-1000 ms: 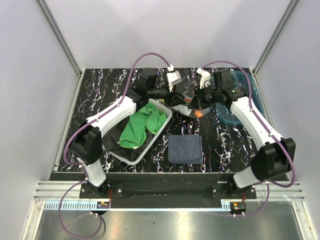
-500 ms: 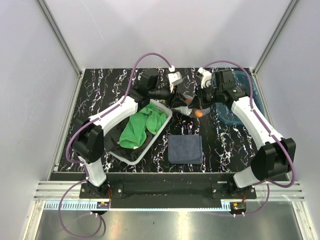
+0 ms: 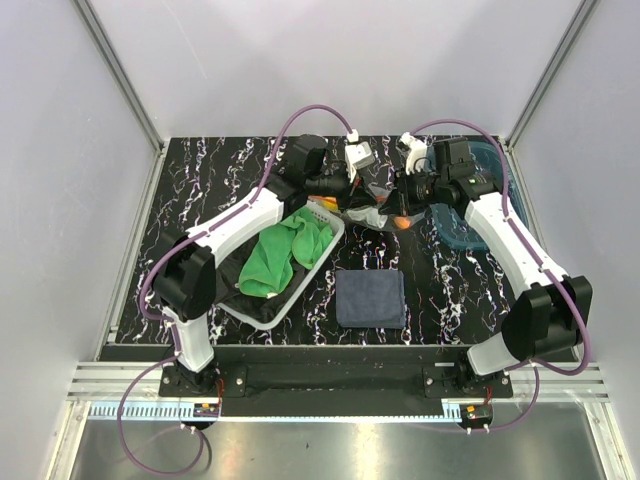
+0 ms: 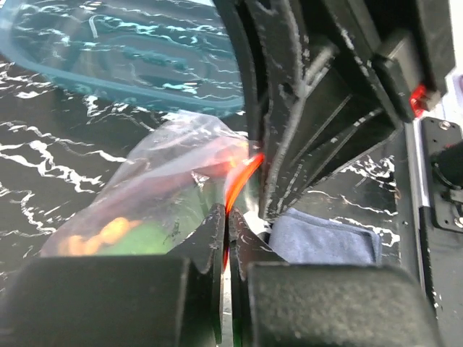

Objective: Open the zip-top bag and remove the fake food

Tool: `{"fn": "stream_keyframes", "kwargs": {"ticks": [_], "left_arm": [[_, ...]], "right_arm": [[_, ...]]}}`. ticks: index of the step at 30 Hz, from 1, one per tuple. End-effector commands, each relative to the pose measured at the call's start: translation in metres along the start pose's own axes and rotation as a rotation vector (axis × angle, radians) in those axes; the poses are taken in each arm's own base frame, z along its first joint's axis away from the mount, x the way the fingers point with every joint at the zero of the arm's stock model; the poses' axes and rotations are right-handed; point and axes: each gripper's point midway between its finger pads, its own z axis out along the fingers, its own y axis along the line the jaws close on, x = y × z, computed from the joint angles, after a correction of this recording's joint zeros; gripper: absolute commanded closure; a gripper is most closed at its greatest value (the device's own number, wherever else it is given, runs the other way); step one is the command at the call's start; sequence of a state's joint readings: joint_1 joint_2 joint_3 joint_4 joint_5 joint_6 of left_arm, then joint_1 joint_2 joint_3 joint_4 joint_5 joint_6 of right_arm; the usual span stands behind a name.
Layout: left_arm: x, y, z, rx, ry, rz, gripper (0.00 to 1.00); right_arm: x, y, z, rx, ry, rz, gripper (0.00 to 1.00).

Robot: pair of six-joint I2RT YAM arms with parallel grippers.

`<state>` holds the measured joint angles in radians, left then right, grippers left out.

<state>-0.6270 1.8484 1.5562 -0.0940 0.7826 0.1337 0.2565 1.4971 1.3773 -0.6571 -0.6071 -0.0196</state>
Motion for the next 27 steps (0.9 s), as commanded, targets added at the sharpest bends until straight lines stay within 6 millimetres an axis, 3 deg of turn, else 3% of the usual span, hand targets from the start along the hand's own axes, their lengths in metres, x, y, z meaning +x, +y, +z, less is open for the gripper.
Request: {"fn": "stream_keyframes", "kwargs": {"ticks": [1, 2, 6, 10, 14, 23, 25, 27], "left_arm": [[-0.024, 0.010, -0.007, -0.081, -0.023, 0.051, 1.00], [-0.028, 0.008, -0.009, -0.076, -0.026, 0.045, 1.00], [-0.036, -0.005, -0.016, -0.050, -0.046, 0.006, 1.00], [-0.037, -0.017, -0.018, 0.020, -0.068, -0.098, 1.00], [-0.042, -0.032, -0.022, 0.133, -0.096, -0.167, 1.00], [-0.050, -0.037, -0.033, 0.243, -0.104, -0.172, 1.00], [-0.050, -0.033, -0.036, 0.253, -0.105, -0.181, 1.00], [-0.048, -0.028, -0.038, 0.263, -0.105, -0.189, 1.00]], "right_arm": [[-0.017, 0.012, -0.014, 0.011, -0.070, -0.002, 0.67], [-0.015, 0.006, -0.015, 0.049, -0.072, 0.007, 0.46], [-0.013, -0.001, -0.027, 0.134, -0.123, 0.027, 0.23], [-0.012, 0.003, -0.032, 0.127, -0.167, -0.025, 0.18], [-0.008, 0.001, -0.037, 0.137, -0.202, -0.094, 0.20], [-0.013, 0.006, -0.047, 0.133, -0.256, -0.301, 0.21], [-0.010, 0.017, -0.040, 0.044, -0.232, -0.340, 0.20], [-0.008, 0.014, -0.033, 0.026, -0.218, -0.364, 0.20]]}}
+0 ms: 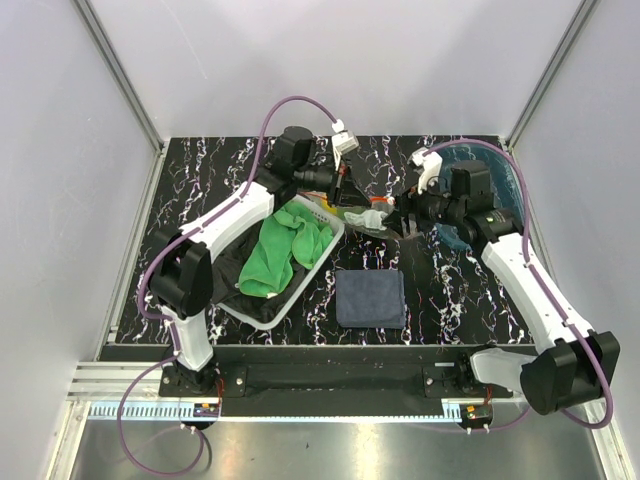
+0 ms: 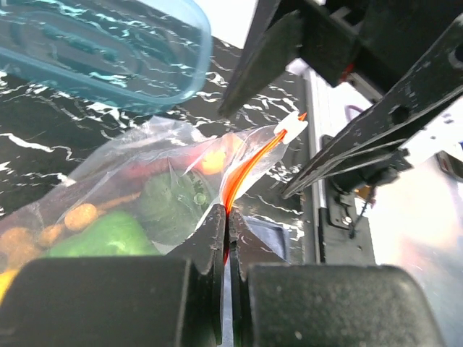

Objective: Open the zip-top bag and remove the fake food

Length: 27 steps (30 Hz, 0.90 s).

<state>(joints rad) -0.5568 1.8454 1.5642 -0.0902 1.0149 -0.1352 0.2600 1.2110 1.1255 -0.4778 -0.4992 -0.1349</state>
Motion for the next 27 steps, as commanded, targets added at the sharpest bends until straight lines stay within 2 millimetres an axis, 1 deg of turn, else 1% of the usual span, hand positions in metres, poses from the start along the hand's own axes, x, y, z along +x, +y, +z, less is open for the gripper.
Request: {"fn": "stream_keyframes", "kwargs": {"ticks": [1, 3, 4, 6, 9, 12, 13, 15, 18, 19, 23, 25, 26, 27], "left_arm": [[-0.033, -0.017, -0.011, 0.105, -0.054, 0.079, 1.00], [-0.036, -0.017, -0.016, 0.103, -0.064, 0.073, 1.00], [-0.033, -0.015, -0.016, 0.105, -0.066, 0.071, 1.00], [-0.032, -0.013, -0.017, 0.105, -0.069, 0.059, 1.00], [-0.027, -0.011, -0.017, 0.108, -0.062, 0.039, 1.00], [-0.025, -0.011, -0.017, 0.107, -0.061, 0.039, 1.00], [-0.025, -0.010, -0.017, 0.104, -0.061, 0.037, 1.00], [-0.025, -0.011, -0.017, 0.104, -0.061, 0.036, 1.00], [-0.024, -0.010, -0.017, 0.098, -0.061, 0.023, 1.00], [-0.023, -0.010, -0.017, 0.101, -0.061, 0.019, 1.00], [-0.023, -0.012, -0.017, 0.104, -0.066, 0.017, 1.00], [-0.023, -0.012, -0.017, 0.104, -0.067, 0.019, 1.00], [-0.025, -0.013, -0.017, 0.104, -0.070, 0.019, 1.00], [-0.023, -0.012, -0.017, 0.105, -0.068, 0.014, 1.00]], "right_arm": [[-0.019, 0.009, 0.008, -0.103, -0.055, -0.123, 0.20], [-0.017, 0.012, 0.017, -0.149, -0.040, -0.115, 0.24], [-0.021, 0.018, 0.018, -0.191, -0.048, -0.116, 0.26], [-0.022, 0.020, 0.022, -0.212, -0.044, -0.099, 0.31], [-0.026, 0.019, 0.018, -0.201, -0.062, -0.094, 0.35], [-0.018, 0.017, 0.017, -0.183, -0.055, -0.082, 0.36], [-0.018, 0.016, 0.016, -0.176, -0.058, -0.083, 0.36], [-0.020, 0.014, 0.014, -0.159, -0.070, -0.084, 0.37], [-0.026, 0.012, 0.013, -0.154, -0.085, -0.081, 0.44], [-0.027, 0.011, 0.013, -0.150, -0.086, -0.075, 0.49], [-0.038, 0.007, 0.012, -0.136, -0.123, -0.058, 0.58], [-0.039, 0.009, 0.012, -0.152, -0.123, -0.042, 0.62], [-0.039, 0.009, 0.013, -0.159, -0.124, -0.035, 0.71], [-0.039, 0.014, 0.013, -0.184, -0.121, -0.023, 0.76]]}}
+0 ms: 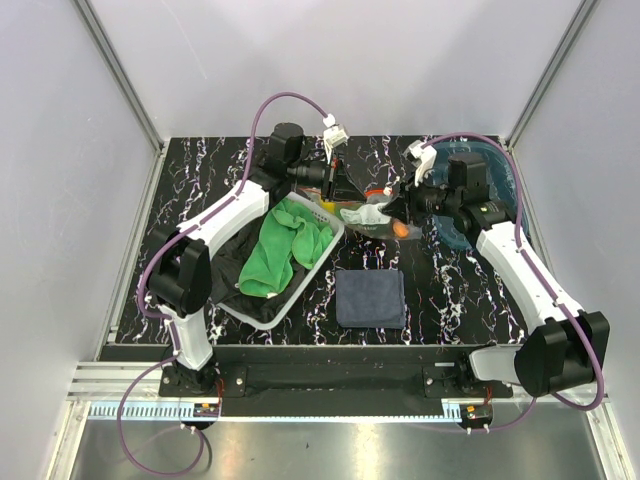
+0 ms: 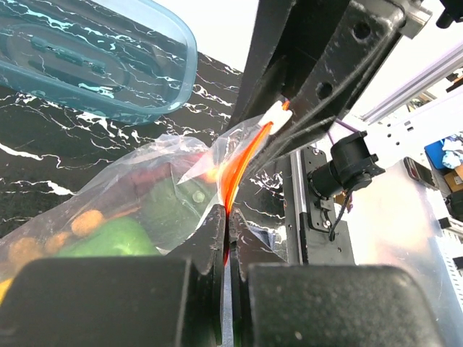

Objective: Open the zip-top bag and remove the fake food

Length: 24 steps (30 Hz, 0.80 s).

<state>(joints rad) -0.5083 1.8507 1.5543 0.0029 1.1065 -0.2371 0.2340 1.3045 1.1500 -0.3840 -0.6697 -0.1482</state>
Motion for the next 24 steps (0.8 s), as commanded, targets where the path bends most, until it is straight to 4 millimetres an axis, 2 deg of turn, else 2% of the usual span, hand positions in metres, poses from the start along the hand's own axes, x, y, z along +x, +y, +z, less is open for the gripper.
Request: {"fn": "stream_keyframes", "kwargs": {"ticks": [1, 2, 5, 6, 7, 9, 10, 13, 15, 16, 18, 21, 23, 24], "left_arm": [[-0.013, -0.014, -0.001, 0.050, -0.026, 0.054, 1.00], [-0.014, -0.015, -0.002, 0.049, -0.028, 0.054, 1.00], [-0.024, -0.011, -0.004, -0.004, -0.064, 0.010, 0.98], [-0.032, -0.014, -0.006, -0.004, -0.094, 0.001, 0.85], [-0.045, -0.021, -0.006, 0.030, -0.161, -0.013, 0.80], [-0.056, -0.034, -0.007, 0.089, -0.222, 0.000, 0.72], [-0.068, -0.050, -0.008, 0.150, -0.277, 0.029, 0.63], [-0.077, -0.073, -0.008, 0.254, -0.318, 0.074, 0.55], [-0.077, -0.084, -0.010, 0.319, -0.319, 0.132, 0.53], [-0.073, -0.081, -0.009, 0.342, -0.304, 0.074, 0.51], [-0.075, -0.090, -0.011, 0.393, -0.298, 0.128, 0.50], [-0.068, -0.087, -0.006, 0.398, -0.270, 0.101, 0.50], [-0.064, -0.088, -0.002, 0.377, -0.270, 0.157, 0.50], [-0.059, -0.082, 0.002, 0.344, -0.245, 0.099, 0.49]], "right_arm": [[-0.027, 0.009, -0.003, -0.050, -0.078, -0.003, 0.82], [-0.030, 0.012, -0.003, -0.066, -0.083, -0.001, 1.00], [-0.033, 0.014, -0.005, -0.059, -0.088, 0.039, 1.00], [-0.033, 0.016, -0.006, -0.066, -0.086, 0.054, 1.00], [-0.034, 0.019, -0.009, -0.071, -0.091, 0.058, 1.00], [-0.032, 0.024, -0.010, -0.082, -0.088, 0.104, 1.00], [-0.031, 0.026, -0.011, -0.087, -0.084, 0.114, 1.00], [-0.021, 0.027, -0.012, -0.085, -0.063, 0.151, 1.00], [-0.018, 0.027, -0.013, -0.075, -0.055, 0.166, 1.00], [-0.019, 0.028, -0.014, -0.076, -0.057, 0.169, 1.00], [-0.020, 0.029, -0.015, -0.074, -0.057, 0.171, 1.00], [-0.020, 0.030, -0.016, -0.080, -0.049, 0.168, 1.00], [-0.019, 0.031, -0.016, -0.084, -0.045, 0.171, 1.00], [-0.019, 0.032, -0.017, -0.084, -0.046, 0.170, 1.00]]}}
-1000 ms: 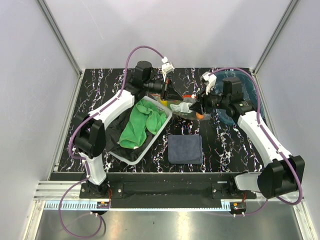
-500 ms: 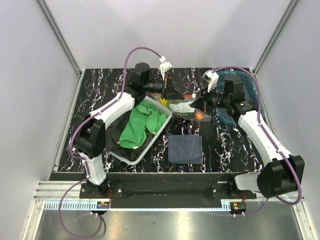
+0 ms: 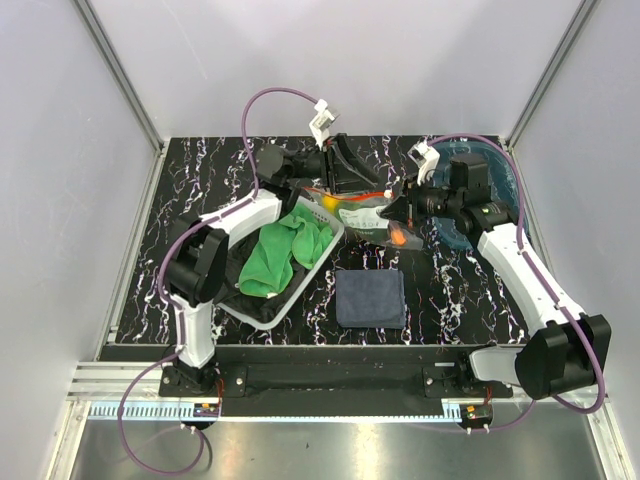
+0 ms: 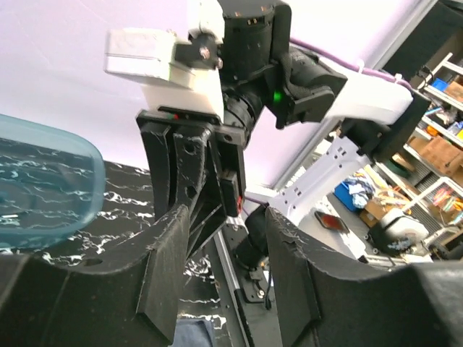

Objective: Open the zip-top bag and remove the fake food

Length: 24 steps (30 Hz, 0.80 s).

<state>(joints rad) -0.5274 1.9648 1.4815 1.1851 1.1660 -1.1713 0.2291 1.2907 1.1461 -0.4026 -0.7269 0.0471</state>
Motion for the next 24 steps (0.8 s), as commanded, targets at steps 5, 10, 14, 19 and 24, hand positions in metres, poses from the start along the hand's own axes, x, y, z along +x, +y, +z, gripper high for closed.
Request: {"fn": "stream_keyframes", "kwargs": {"ticks": [5, 10, 14, 19, 24], "left_arm": [[0.011, 0.005, 0.005, -0.159, 0.116, 0.334, 0.46], [0.022, 0.016, 0.006, -0.172, 0.160, 0.296, 0.44], [0.026, 0.009, 0.015, -0.125, 0.164, 0.301, 0.43], [0.036, 0.009, 0.024, -0.101, 0.186, 0.275, 0.43], [0.031, 0.010, 0.028, -0.093, 0.174, 0.273, 0.43]], "right_arm": [[-0.013, 0.021, -0.015, -0.046, -0.043, -0.040, 1.00], [-0.010, 0.025, -0.016, -0.067, -0.036, -0.041, 1.00], [-0.008, 0.026, -0.017, -0.072, -0.036, -0.049, 1.00], [-0.009, 0.028, -0.018, -0.077, -0.040, -0.053, 1.00], [-0.007, 0.030, -0.019, -0.088, -0.035, -0.054, 1.00]]}}
